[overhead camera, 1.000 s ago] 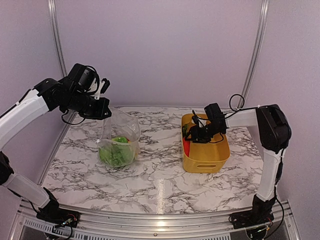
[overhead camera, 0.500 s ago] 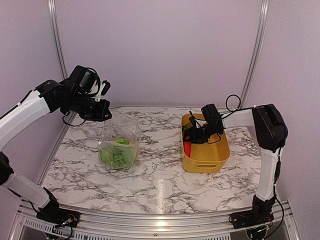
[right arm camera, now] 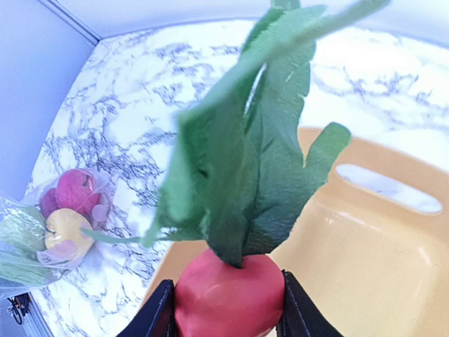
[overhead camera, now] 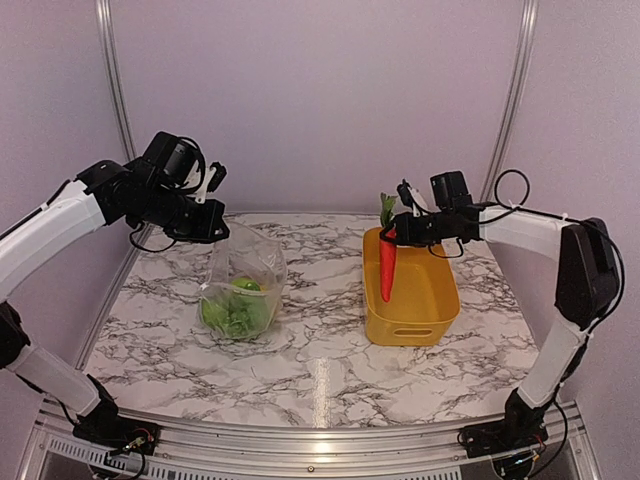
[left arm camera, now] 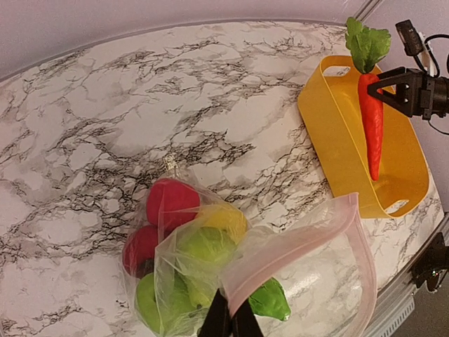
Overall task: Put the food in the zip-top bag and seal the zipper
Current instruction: Pick up the fake vegetable from the bin, then place the fake vegetable in the zipper food storage bag.
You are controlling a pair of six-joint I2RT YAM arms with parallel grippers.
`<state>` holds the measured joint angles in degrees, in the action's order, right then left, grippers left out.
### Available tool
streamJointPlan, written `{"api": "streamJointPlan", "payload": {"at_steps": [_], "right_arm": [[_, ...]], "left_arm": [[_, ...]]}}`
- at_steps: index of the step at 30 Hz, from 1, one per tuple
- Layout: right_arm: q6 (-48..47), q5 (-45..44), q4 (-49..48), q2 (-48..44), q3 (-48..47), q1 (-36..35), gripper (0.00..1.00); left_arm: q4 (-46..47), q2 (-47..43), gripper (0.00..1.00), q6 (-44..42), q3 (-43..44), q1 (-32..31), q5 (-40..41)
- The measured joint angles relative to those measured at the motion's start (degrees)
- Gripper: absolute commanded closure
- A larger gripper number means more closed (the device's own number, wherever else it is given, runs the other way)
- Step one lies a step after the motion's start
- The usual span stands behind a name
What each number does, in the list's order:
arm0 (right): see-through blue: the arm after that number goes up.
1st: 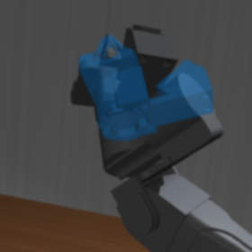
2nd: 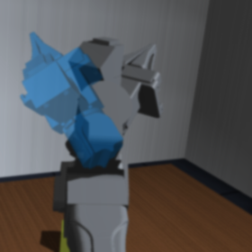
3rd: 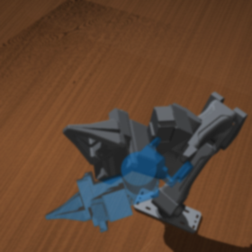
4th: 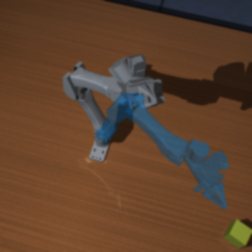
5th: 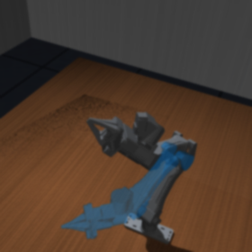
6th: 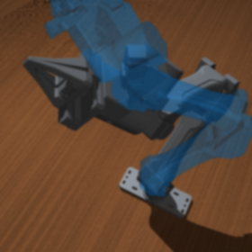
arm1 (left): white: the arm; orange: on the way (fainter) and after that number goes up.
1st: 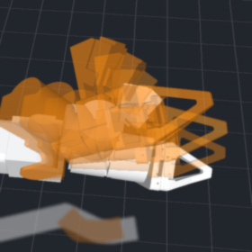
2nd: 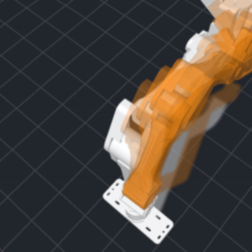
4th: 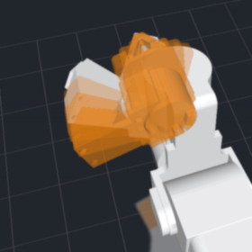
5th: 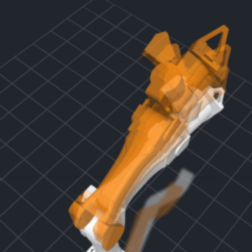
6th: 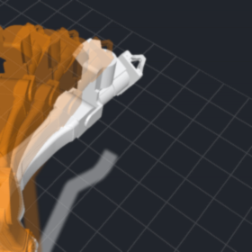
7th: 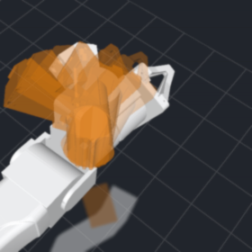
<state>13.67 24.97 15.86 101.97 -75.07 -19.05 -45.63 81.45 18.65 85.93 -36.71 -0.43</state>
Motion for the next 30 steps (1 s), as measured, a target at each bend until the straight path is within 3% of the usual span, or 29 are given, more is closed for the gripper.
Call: {"api": "streamJointPlan", "payload": {"at_steps": [8, 15, 23, 30], "right_arm": [[-5.33, 2.64, -0.74, -5.88, -4.20, -0.37, 0.66], [-7.96, 6.78, -0.68, -6.43, -15.47, -1.99, 0.66], [-5.31, 11.47, -3.98, -4.87, -26.14, -8.81, 0.69], [-1.31, 11.47, -5.53, 2.82, -31.69, -17.81, 0.69]], "left_arm": [[1.81, 1.01, 1.00, 0.55, 0.00, 0.00, -2.67], [3.21, 1.95, 1.00, 1.40, 0.26, 0.00, -4.68], [4.74, 3.04, 1.00, 3.48, 0.48, 0.00, -4.92], [8.00, 4.24, 1.00, 9.14, 0.26, 0.00, -4.90]]}}
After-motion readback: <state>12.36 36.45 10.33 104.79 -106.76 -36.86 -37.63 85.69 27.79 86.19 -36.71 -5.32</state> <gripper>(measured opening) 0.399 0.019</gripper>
